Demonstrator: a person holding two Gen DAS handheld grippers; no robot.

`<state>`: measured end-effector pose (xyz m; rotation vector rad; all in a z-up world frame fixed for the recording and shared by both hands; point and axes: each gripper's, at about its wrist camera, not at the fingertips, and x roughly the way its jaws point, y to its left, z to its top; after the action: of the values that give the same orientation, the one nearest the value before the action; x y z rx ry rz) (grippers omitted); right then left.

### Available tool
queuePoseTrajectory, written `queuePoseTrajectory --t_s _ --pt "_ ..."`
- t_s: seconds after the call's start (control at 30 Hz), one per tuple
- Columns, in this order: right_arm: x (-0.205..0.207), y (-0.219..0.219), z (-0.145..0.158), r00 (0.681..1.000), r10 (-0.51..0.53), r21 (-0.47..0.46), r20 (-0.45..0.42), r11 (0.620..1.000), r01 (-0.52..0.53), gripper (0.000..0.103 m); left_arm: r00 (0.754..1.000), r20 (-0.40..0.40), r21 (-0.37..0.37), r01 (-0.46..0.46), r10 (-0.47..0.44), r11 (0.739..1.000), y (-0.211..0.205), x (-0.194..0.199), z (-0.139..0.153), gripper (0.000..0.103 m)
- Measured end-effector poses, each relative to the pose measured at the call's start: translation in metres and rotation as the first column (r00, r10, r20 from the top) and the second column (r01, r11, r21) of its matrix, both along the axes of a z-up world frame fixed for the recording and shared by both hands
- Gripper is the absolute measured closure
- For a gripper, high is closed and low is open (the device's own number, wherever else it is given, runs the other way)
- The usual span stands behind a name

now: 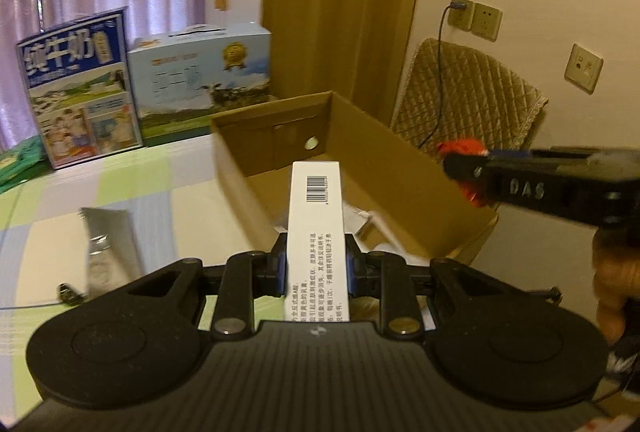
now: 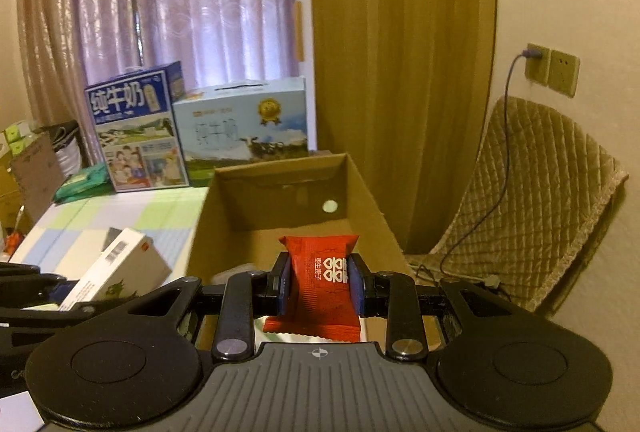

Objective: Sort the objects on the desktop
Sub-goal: 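Carry the white box and red packet with both grippers over the cardboard box, then open both grippers to drop the white box and red packet into the cardboard box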

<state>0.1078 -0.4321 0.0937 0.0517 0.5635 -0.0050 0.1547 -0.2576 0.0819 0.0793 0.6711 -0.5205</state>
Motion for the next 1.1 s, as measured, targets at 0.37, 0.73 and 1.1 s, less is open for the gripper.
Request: queuePoseTrajectory --t_s 0.37,0.73,1.1 --pt "0.036 -0.028 -0.02 0.999 -0.022 0.021 -0.027 1.0 0.023 0.076 0.999 -0.034 -0.013 0.02 -0.021 1.0 -0.037 0.043 -0.019 0.082" --pt "0.051 -0.033 -0.032 0.999 -0.024 0.033 -0.048 0.999 0.026 0.076 0.999 -0.038 -0.028 -0.01 0.009 1.0 -0.034 0.064 -0.024 0.078" --pt "0.066 -0.026 -0.027 0.999 -0.001 0.108 -0.034 0.994 0.005 0.058 0.996 -0.047 -0.016 -0.074 0.073 0.997 0.007 0.053 -0.029 0.075"
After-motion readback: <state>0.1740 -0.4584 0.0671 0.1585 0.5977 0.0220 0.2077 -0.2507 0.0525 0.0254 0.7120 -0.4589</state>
